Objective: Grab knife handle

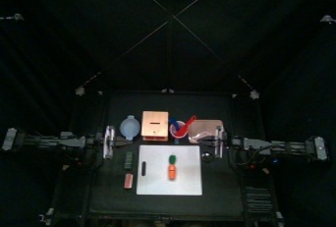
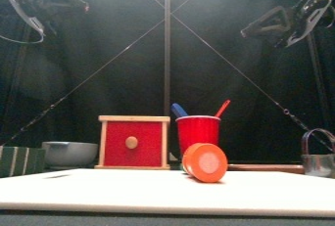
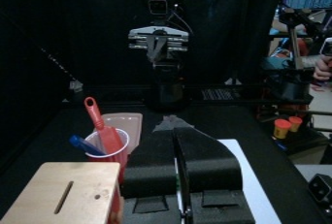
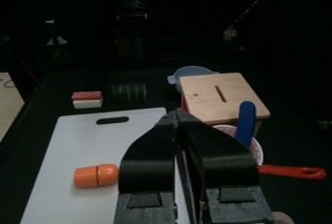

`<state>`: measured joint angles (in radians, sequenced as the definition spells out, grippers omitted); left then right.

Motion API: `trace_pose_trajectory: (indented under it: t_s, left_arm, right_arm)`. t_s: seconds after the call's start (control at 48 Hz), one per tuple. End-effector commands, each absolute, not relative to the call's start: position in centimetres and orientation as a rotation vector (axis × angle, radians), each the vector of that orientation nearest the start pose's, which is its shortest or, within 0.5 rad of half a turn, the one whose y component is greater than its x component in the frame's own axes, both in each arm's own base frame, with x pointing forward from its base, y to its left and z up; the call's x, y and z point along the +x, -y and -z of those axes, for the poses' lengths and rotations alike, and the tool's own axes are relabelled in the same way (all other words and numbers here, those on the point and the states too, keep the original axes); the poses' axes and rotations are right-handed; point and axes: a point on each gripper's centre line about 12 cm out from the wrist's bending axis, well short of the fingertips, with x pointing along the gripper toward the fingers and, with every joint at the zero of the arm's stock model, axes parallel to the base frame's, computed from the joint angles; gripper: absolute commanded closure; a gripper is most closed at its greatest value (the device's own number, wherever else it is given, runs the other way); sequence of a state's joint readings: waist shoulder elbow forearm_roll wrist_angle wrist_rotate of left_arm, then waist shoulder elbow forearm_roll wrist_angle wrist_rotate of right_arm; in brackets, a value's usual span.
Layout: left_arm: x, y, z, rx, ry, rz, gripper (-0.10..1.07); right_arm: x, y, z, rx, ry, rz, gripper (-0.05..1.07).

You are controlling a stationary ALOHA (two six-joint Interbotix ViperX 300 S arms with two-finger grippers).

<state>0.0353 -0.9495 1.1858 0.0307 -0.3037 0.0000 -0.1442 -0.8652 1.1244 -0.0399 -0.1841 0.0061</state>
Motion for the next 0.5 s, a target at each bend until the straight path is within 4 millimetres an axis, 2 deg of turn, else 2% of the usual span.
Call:
trace_pose_trajectory:
  t_s: [0.0,0.104,0.188,0.271,0.333,0.479]
  left_arm:
    - [20.2,-0.6,-29.5,0.033,0.088,-0.029,0.98]
    - [20.2,-0.7,-29.5,0.033,0.090,-0.030,0.98]
    - [20.2,-0.7,-29.5,0.033,0.088,-0.032,0.97]
    - [20.2,-0.7,-29.5,0.031,0.090,-0.032,0.97]
    - [20.2,-0.7,-29.5,0.030,0.090,-0.033,0.98]
    - [20.2,-0.7,-29.4,0.028,0.087,-0.032,0.97]
  right_arm:
    - [21.9,3.2,-29.2,-0.035,-0.050,0.139,1.02]
    - [21.9,3.3,-29.8,-0.040,-0.035,0.147,1.02]
    - [21.8,4.4,-30.7,-0.016,-0.017,0.195,1.02]
    - [21.7,6.0,-31.6,0.048,-0.020,0.273,1.02]
    - [21.4,7.7,-32.3,0.157,-0.057,0.352,1.02]
    - [20.9,10.6,-31.9,0.352,-0.248,0.486,1.02]
